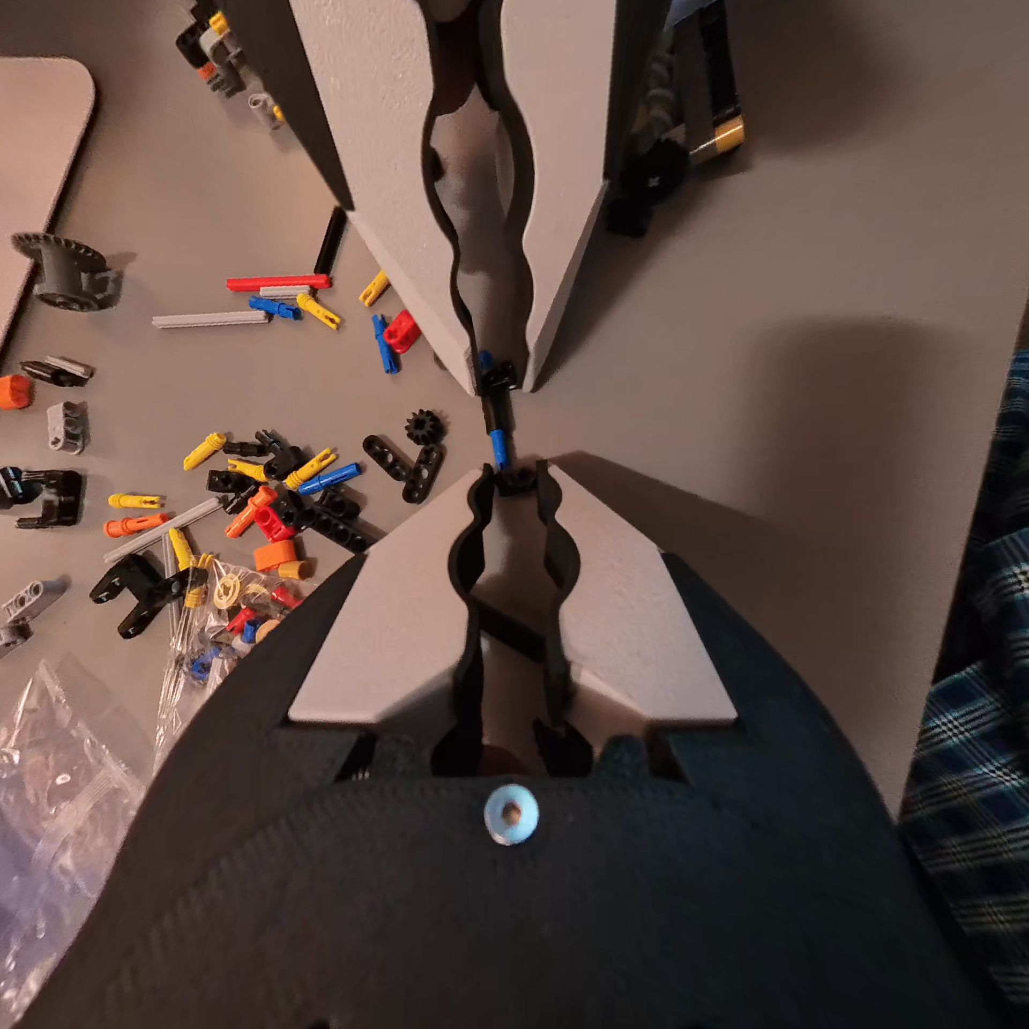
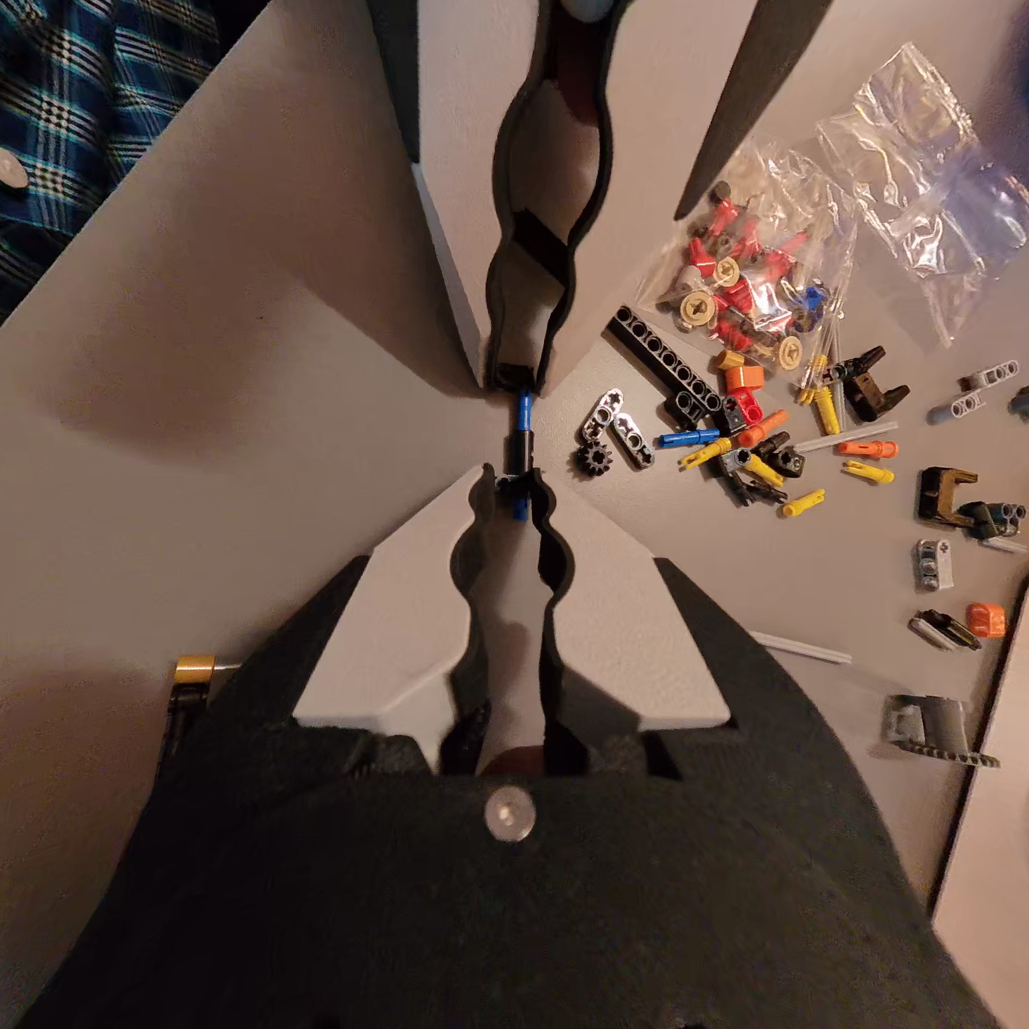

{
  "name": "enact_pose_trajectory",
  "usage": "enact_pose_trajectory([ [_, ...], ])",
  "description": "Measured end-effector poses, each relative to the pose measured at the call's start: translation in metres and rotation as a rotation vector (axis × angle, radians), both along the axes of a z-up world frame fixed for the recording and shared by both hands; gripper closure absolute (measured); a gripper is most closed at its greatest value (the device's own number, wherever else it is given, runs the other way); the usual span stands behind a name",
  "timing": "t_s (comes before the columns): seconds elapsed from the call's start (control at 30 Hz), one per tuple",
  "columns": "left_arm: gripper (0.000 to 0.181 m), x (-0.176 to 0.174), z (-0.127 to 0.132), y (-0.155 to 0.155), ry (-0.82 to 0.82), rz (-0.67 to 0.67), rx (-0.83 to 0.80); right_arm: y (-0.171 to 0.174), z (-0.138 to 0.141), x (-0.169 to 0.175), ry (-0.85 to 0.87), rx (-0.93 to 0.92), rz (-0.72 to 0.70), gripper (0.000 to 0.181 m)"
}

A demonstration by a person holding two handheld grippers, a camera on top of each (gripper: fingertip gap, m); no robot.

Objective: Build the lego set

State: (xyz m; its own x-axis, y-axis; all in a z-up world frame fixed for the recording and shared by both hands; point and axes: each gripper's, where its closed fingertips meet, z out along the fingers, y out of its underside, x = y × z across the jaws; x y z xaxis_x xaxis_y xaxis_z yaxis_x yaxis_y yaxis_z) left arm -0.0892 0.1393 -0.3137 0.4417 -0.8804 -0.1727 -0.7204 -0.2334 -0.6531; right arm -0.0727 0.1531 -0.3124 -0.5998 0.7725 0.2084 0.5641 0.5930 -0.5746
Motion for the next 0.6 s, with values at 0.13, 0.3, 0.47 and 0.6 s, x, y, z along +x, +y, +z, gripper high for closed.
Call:
enact_pose_trajectory([
  [0.13, 0.154, -0.003, 0.002, -0.003, 0.032, 0.049, 0.024, -0.003, 0.0, -0.003, 0.002, -0.005, -0.005, 0.171],
  [0.3, 0.152, -0.008, 0.002, -0.009, 0.059, 0.105, 0.01, -0.003, 0.0, -0.003, 0.001, 0.0, -0.011, 0.171],
  [0.47, 0.157, -0.005, 0.003, -0.01, 0.059, 0.195, -0.011, -0.003, 0.0, -0.004, -0.003, 0.004, -0.019, 0.171],
  [0.6, 0.163, -0.003, 0.0, -0.009, 0.058, 0.25, -0.023, -0.003, 0.0, -0.004, -0.004, 0.005, -0.022, 0.171],
])
